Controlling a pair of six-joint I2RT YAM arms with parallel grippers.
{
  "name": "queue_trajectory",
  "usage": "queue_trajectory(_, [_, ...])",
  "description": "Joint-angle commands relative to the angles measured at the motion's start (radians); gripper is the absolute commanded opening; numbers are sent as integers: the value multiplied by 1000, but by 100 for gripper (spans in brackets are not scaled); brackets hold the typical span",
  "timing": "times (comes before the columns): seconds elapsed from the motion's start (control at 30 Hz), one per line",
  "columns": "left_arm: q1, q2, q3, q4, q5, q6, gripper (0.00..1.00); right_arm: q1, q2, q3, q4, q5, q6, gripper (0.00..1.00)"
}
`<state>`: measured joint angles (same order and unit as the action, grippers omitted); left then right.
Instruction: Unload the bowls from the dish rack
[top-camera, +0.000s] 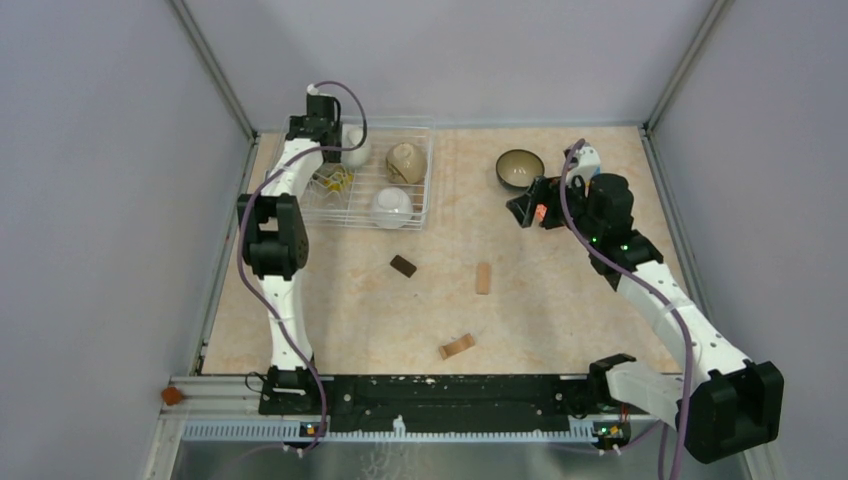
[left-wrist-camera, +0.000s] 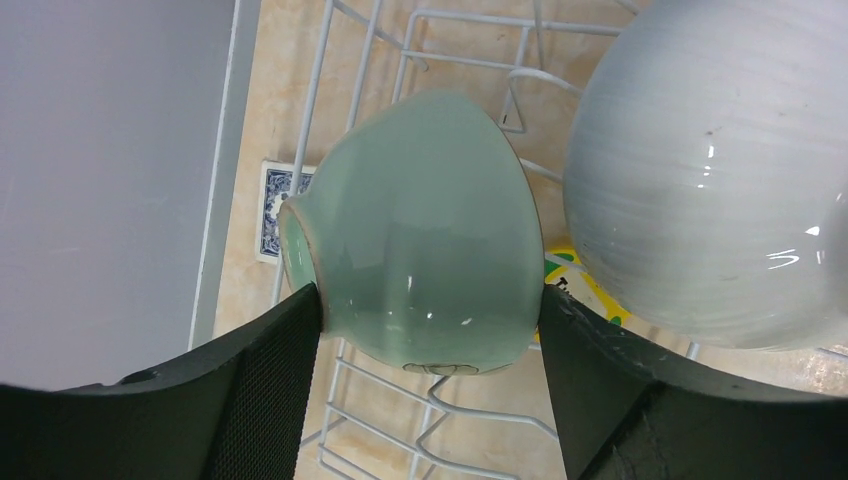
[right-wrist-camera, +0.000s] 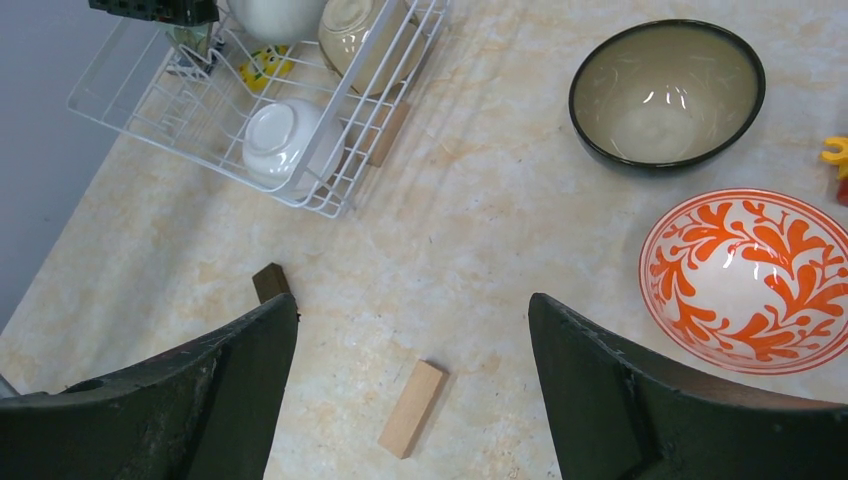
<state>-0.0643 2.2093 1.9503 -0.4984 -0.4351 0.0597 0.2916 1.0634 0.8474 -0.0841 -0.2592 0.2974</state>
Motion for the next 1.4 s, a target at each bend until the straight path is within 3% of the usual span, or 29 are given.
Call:
queue_trajectory(0.0, [18, -87, -20, 24, -5, -7, 68, 6, -44, 56, 5, 2, -14, 84])
queue_trajectory(0.53, [20, -222, -95, 82, -14, -46, 58, 4, -53, 73, -20, 0, -23, 84])
queue_trajectory(0.83, [20, -366, -149, 115, 116, -131, 57, 5, -71, 96, -42, -39, -12, 84])
queue_trajectory(1.0, [20, -437, -206, 147, 116, -177, 55, 4, -72, 85, -34, -57, 8, 83])
queue_trajectory(1.1, [19, -481, -240, 149, 183, -219, 54, 5, -71, 81, -29, -70, 22, 83])
queue_trajectory(1.23, [20, -570, -353, 207, 397, -319, 53, 5, -67, 82, -20, -92, 40, 83])
queue_trajectory(1.37, [20, -611, -426, 236, 461, -376, 53, 5, -65, 81, -22, -106, 52, 82])
